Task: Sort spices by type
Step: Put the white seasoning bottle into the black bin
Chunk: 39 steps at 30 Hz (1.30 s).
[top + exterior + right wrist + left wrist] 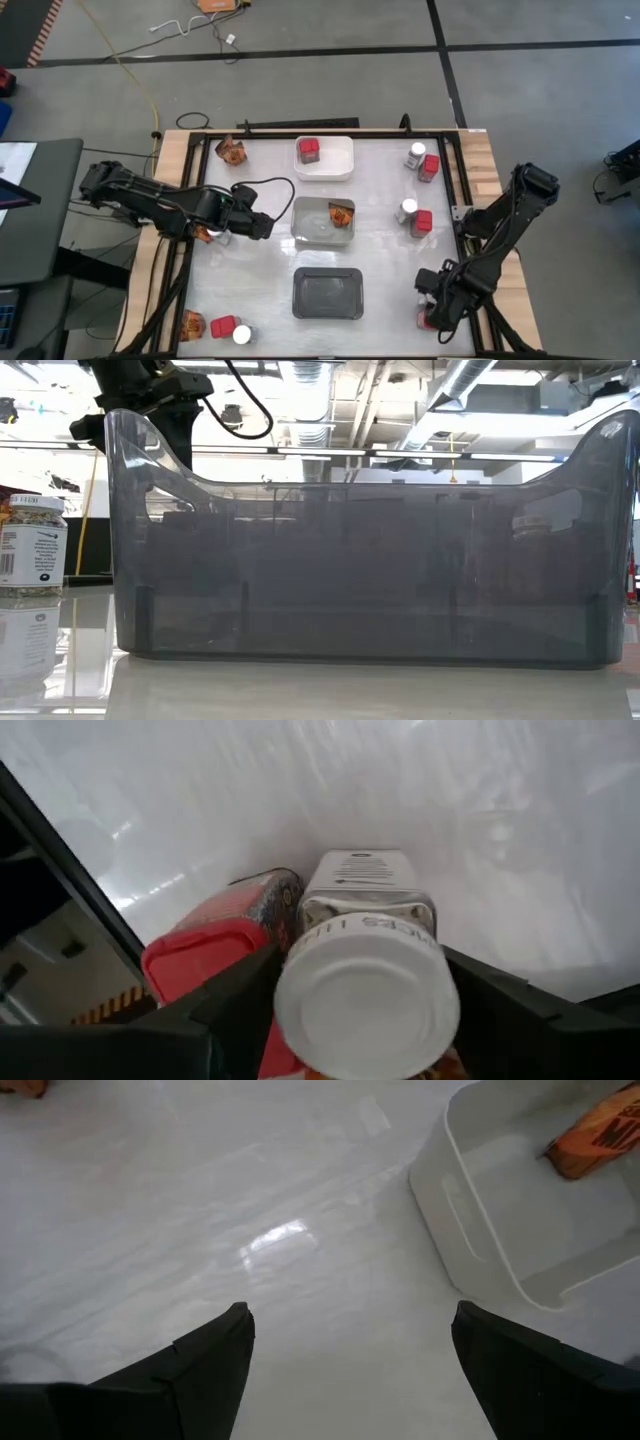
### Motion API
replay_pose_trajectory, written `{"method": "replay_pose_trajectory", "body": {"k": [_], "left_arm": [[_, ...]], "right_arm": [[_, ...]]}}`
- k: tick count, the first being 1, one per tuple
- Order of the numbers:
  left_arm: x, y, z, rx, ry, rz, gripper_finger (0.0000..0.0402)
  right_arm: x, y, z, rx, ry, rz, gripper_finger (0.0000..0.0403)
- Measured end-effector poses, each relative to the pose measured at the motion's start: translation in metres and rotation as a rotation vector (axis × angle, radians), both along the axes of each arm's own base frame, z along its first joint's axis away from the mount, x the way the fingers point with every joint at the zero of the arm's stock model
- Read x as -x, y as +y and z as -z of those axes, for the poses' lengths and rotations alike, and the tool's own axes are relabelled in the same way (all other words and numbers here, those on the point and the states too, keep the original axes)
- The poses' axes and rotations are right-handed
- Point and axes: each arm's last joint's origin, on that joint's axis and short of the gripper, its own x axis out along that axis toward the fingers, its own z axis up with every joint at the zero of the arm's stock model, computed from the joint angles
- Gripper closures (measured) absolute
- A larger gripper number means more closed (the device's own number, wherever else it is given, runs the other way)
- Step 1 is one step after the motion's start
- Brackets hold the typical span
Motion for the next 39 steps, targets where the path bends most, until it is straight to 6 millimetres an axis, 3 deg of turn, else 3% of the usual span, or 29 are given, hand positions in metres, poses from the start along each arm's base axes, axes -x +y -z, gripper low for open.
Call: {"method": "replay_pose_trajectory", "body": {"k": [6, 11, 19, 31, 35, 39], "left_arm": [[0.000, 0.000, 0.000, 0.002, 0.001, 0.004, 0.0077], [0.000, 0.000, 0.000, 0.002, 0.000, 0.004, 0.0077], [0.000, -0.002, -0.001, 0.000, 0.001, 0.019, 0.0077], [0.001, -0.021, -0.012, -0.098, 0.057, 0.323, 0.0077], [0.008, -0.036, -0.014, -0.165, 0.074, 0.459, 0.0077], [0.025, -0.049, -0.018, -0.198, 0.027, 0.519, 0.0077]], "right_arm": [[0.002, -0.002, 0.004, 0.018, 0.015, 0.006, 0.0129], [0.001, -0.003, 0.004, 0.025, 0.012, -0.035, 0.0181], [0.001, -0.014, -0.002, 0.059, 0.028, -0.060, 0.0183], [-0.022, -0.046, -0.077, 0.098, -0.084, 0.078, 0.0183], [-0.044, -0.047, -0.101, 0.119, -0.120, 0.085, 0.0183], [-0.080, -0.040, -0.119, 0.137, -0.158, 0.058, 0.0183]]}}
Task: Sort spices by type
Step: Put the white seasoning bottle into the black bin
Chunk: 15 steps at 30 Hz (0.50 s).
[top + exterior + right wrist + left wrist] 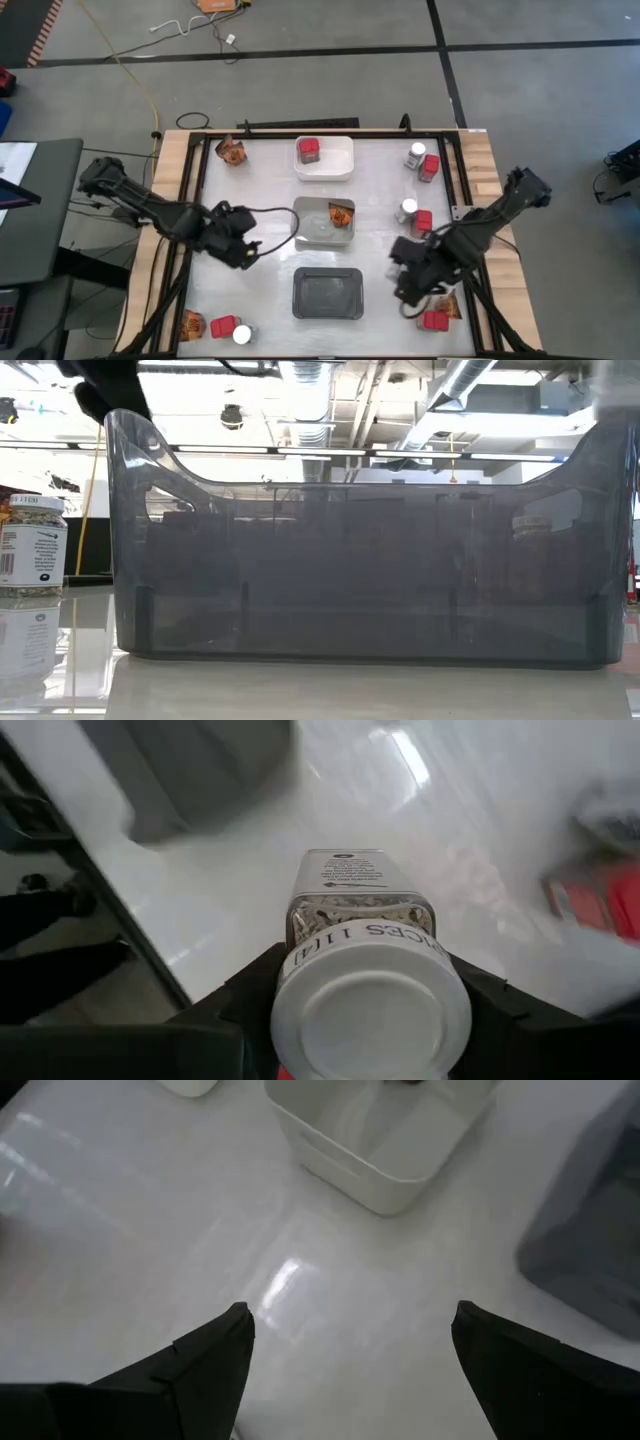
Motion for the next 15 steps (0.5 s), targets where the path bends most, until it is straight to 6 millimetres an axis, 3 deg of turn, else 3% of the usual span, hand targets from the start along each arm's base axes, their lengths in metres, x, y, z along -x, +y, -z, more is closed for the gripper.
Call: {"method": "replay_pose_trajectory", "body": {"k": [7, 15], "left_arm": [[0.038, -0.008, -0.007, 0.085, -0.103, 0.047, 0.0077], [0.054, -0.014, -0.009, 0.112, -0.133, 0.112, 0.0077]], "right_arm": [[-0.070, 0.018, -0.010, 0.055, 0.017, -0.120, 0.0183], [-0.129, 0.037, -0.005, 0.074, -0.046, -0.287, 0.0183]]}}
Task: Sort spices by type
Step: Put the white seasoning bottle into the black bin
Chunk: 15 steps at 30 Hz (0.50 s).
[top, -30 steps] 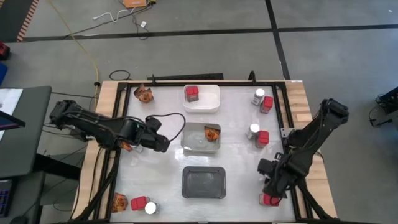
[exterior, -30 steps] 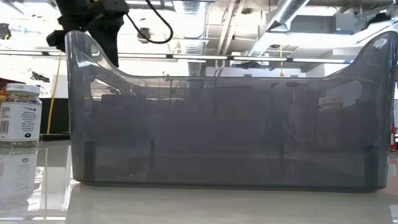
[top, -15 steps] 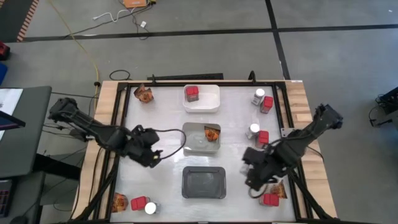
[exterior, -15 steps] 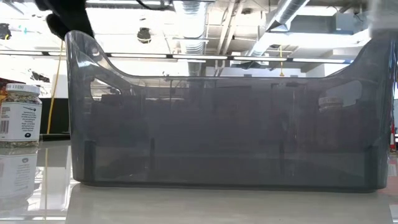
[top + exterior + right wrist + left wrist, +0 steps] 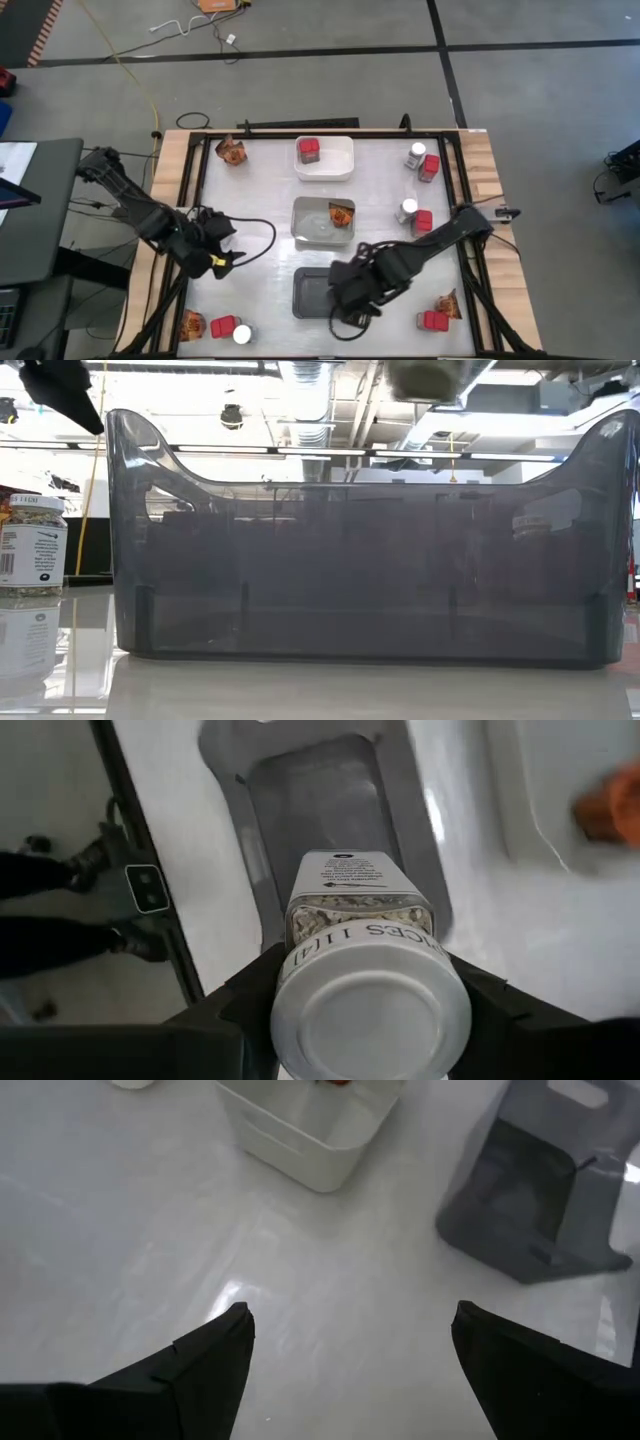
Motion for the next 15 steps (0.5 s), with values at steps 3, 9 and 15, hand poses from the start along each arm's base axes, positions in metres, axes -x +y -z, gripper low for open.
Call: {"method": "replay_pose_trajectory", "body": {"k": [3, 9, 15], "left_arm": [[0.003, -0.004, 0.000, -0.001, 0.001, 0.031, 0.0077], [0.009, -0.012, 0.000, 0.020, -0.003, 0.063, 0.0077], [0.011, -0.014, 0.000, 0.027, -0.004, 0.074, 0.0077]], "right_arm": [[-0.014, 0.005, 0.015, 0.025, 0.025, -0.070, 0.0183], [-0.027, 0.011, 0.052, 0.065, 0.145, -0.109, 0.0183], [-0.037, 0.007, 0.065, 0.081, 0.159, -0.161, 0.0183]]}}
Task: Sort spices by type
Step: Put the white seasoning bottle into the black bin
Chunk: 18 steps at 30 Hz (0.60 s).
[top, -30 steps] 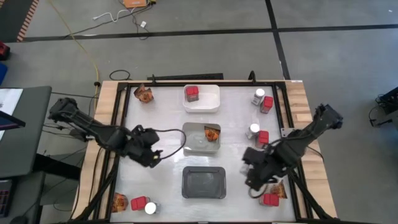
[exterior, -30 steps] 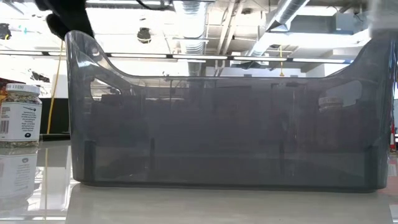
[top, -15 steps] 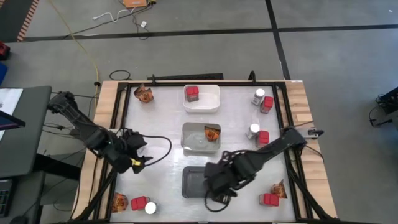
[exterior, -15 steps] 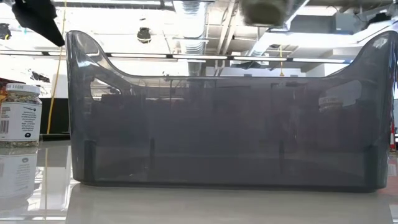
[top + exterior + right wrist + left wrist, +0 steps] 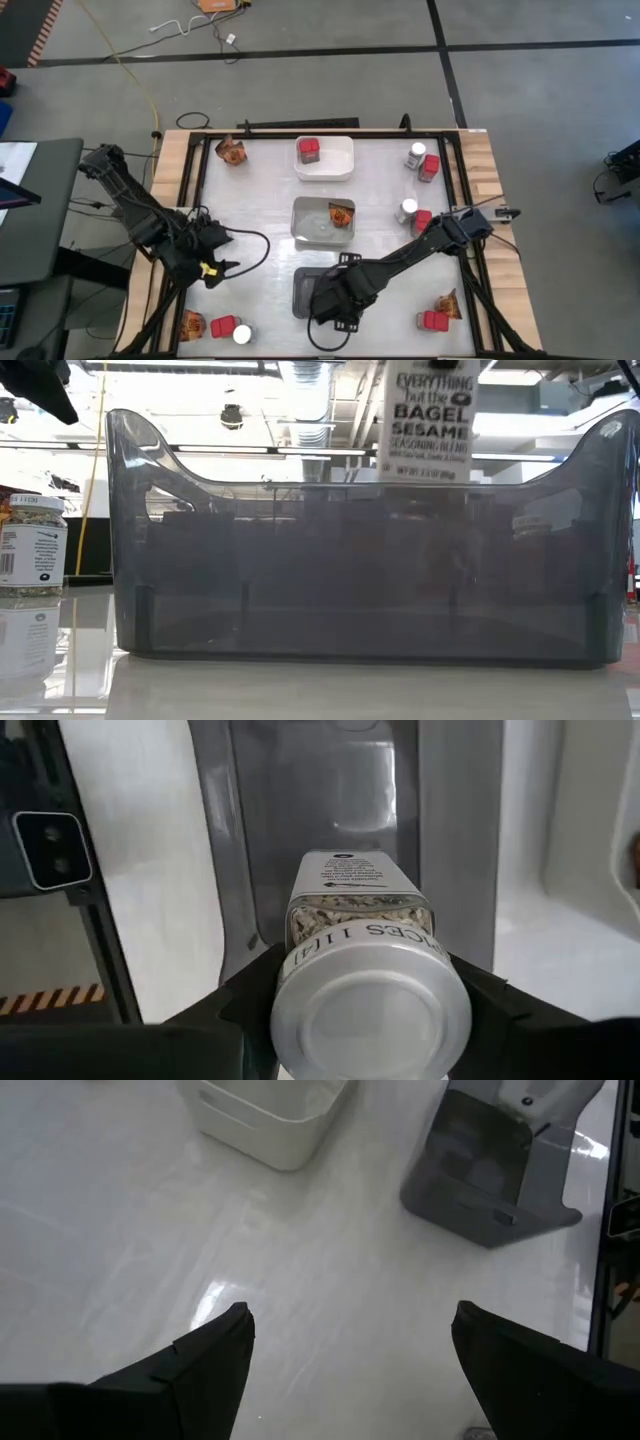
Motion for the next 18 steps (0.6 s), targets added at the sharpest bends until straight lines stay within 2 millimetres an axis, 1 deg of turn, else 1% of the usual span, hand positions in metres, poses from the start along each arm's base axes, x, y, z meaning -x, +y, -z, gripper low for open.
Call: {"method": "replay_pose_trajectory", "body": {"k": [4, 10, 13, 18], "left_arm": [[0.000, 0.000, 0.000, 0.003, -0.002, -0.001, 0.0077], [0.000, 0.000, 0.000, 0.009, -0.004, -0.005, 0.0077], [0.000, 0.000, 0.000, 0.010, -0.005, -0.005, 0.0077], [0.000, 0.000, 0.000, 0.010, -0.005, -0.005, 0.0077]], "right_arm": [[-0.007, -0.003, 0.013, 0.019, 0.033, -0.029, 0.0183], [-0.011, -0.007, 0.020, 0.023, 0.055, -0.046, 0.0183], [-0.015, -0.006, 0.027, 0.027, 0.058, -0.076, 0.0183], [-0.018, -0.008, 0.032, 0.024, 0.059, -0.070, 0.0183]]}}
